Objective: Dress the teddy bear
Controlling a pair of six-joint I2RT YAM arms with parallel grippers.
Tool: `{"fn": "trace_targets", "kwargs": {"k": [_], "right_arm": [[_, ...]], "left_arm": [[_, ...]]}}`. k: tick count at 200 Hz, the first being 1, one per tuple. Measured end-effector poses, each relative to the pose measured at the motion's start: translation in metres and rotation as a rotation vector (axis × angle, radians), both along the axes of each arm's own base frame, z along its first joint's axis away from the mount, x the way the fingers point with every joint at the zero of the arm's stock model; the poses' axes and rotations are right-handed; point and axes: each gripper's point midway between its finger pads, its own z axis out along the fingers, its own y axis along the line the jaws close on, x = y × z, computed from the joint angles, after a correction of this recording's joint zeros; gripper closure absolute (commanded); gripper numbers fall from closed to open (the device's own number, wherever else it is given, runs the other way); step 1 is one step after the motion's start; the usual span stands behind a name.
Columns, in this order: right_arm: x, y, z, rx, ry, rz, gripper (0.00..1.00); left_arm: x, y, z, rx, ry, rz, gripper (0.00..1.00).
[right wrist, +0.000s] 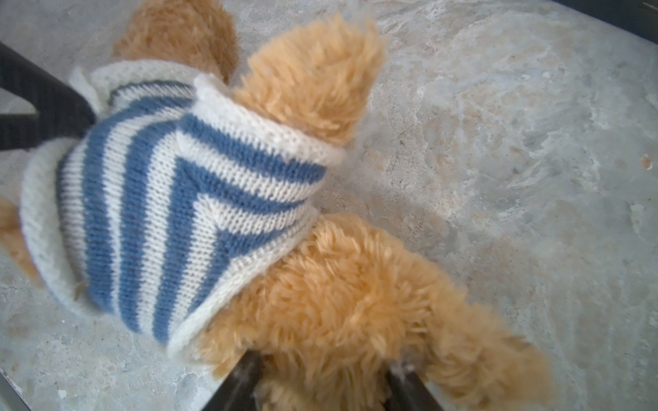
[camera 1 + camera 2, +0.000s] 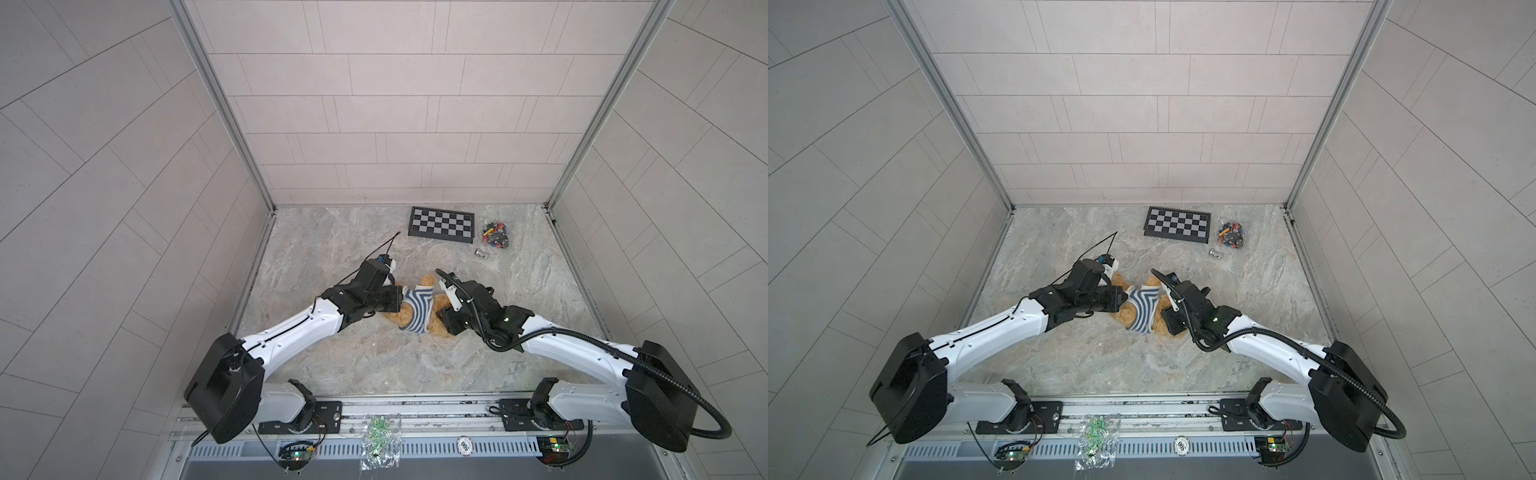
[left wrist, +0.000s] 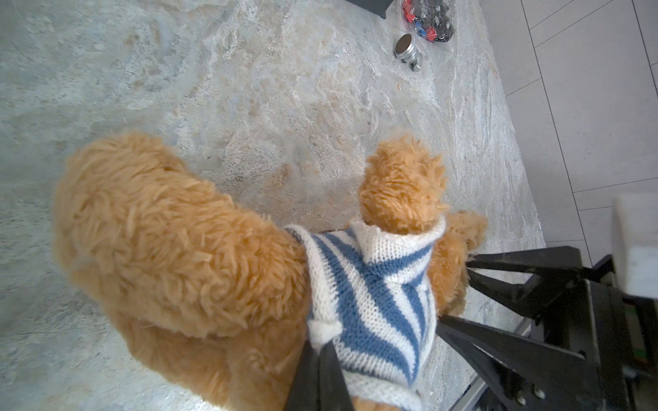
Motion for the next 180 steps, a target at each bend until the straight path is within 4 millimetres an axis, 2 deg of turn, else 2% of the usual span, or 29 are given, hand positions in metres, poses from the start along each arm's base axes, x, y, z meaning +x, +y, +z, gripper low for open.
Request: {"fn": "trace_targets", "kwargs": {"k": [24, 51, 68, 109, 138, 162, 180], "right_arm": [[0.001, -0.001, -0.001, -0.003, -0.003, -0.008, 0.75], [0.001, 0.000, 0.000, 0.005, -0.004, -0.010, 0.92], [0.000, 0.001, 0.001, 0.008, -0.009, -0.003, 1.00], [-0.006, 0.007, 0.011, 0.027, -0.031, 0.020, 1.00], [-0.010, 0.011, 0.023, 0.050, -0.063, 0.034, 1.00], [-0.011, 0.012, 0.029, 0.059, -0.079, 0.038, 1.00], [-0.013, 0.012, 0.031, 0.060, -0.087, 0.040, 1.00]], "left_arm": [[0.001, 0.001, 0.001, 0.003, -0.005, 0.005, 0.99], [0.002, 0.004, 0.005, 0.011, -0.021, 0.016, 0.87], [0.001, 0.009, 0.010, 0.026, -0.036, 0.026, 0.80], [-0.009, 0.017, 0.035, 0.042, -0.099, 0.029, 0.66], [-0.030, 0.005, 0.052, 0.035, -0.135, -0.019, 0.65], [-0.044, -0.007, 0.050, 0.038, -0.126, -0.054, 0.65], [-0.048, -0.011, 0.045, 0.045, -0.114, -0.059, 0.65]]}}
